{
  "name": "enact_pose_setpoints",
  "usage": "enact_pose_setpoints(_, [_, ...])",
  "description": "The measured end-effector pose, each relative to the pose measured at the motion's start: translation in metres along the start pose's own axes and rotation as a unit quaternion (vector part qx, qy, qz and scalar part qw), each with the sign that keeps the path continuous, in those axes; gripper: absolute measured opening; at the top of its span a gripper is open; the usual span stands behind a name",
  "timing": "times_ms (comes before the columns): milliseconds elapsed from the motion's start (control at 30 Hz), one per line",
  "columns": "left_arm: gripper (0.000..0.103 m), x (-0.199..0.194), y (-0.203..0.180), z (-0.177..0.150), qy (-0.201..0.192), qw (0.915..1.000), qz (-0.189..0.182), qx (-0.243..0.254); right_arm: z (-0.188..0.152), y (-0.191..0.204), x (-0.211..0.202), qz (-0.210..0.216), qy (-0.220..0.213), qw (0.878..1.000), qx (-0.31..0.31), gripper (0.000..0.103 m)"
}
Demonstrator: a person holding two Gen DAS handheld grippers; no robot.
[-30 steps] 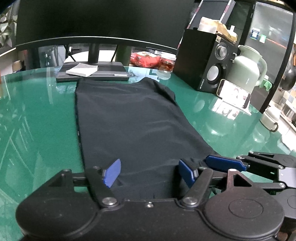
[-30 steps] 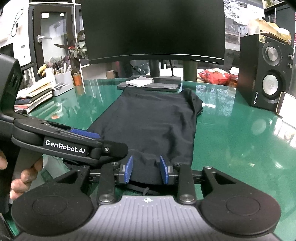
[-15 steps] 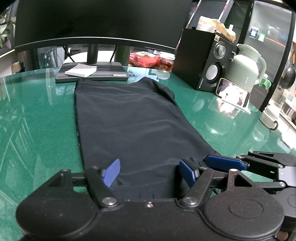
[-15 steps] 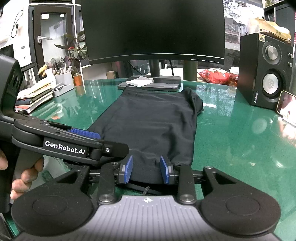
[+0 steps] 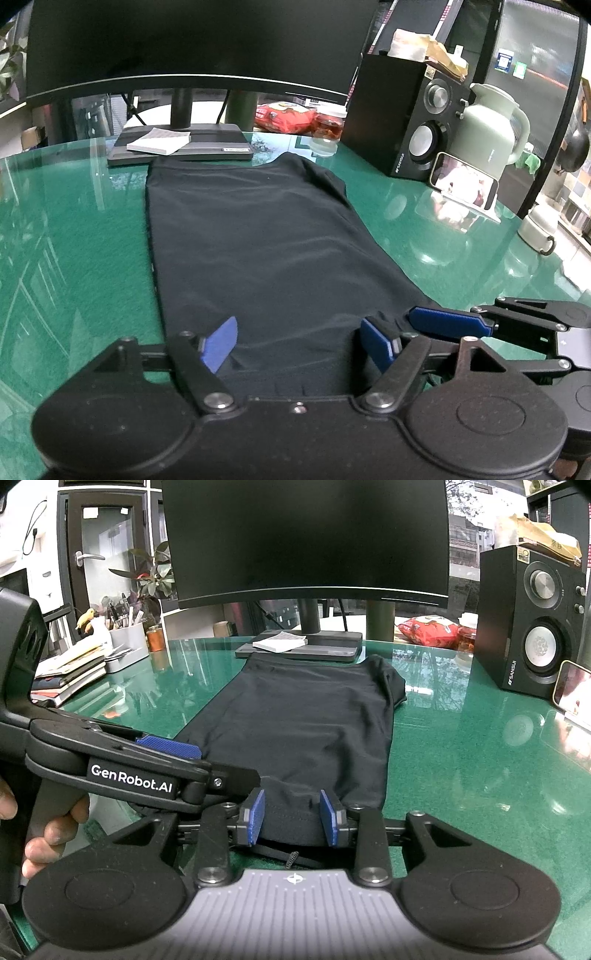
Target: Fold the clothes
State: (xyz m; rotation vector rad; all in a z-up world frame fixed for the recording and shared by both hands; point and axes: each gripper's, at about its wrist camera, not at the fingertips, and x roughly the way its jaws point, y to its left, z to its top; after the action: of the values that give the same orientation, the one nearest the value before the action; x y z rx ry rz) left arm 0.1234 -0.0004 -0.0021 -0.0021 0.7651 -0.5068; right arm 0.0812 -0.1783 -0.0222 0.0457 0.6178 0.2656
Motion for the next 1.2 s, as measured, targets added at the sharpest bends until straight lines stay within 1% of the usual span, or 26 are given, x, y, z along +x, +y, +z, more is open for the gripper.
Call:
enact_pose_setpoints(33, [0.074, 0.0001, -0.0001, 0.0, 0.0, 1.0, 0.0, 0.001, -0.0012, -0.0031, -0.0171, -0.001, 0.0, 1.0, 0.0, 0.033])
enact_pose_setpoints(67, [0.074, 0.0002, -0.0002, 0.0, 0.0, 1.0, 0.0, 0.001, -0.0013, -0.0035, -0.0198, -0.001, 0.0, 1.0, 0.0, 0.033])
enact_pose_setpoints(1200, [0.075, 0.0011, -0.0013, 0.0001, 0.003, 1.0, 0.001, 0.003, -0.002, -0.0027, -0.0174, 0.0, -0.001, 1.0, 0.002, 0.033])
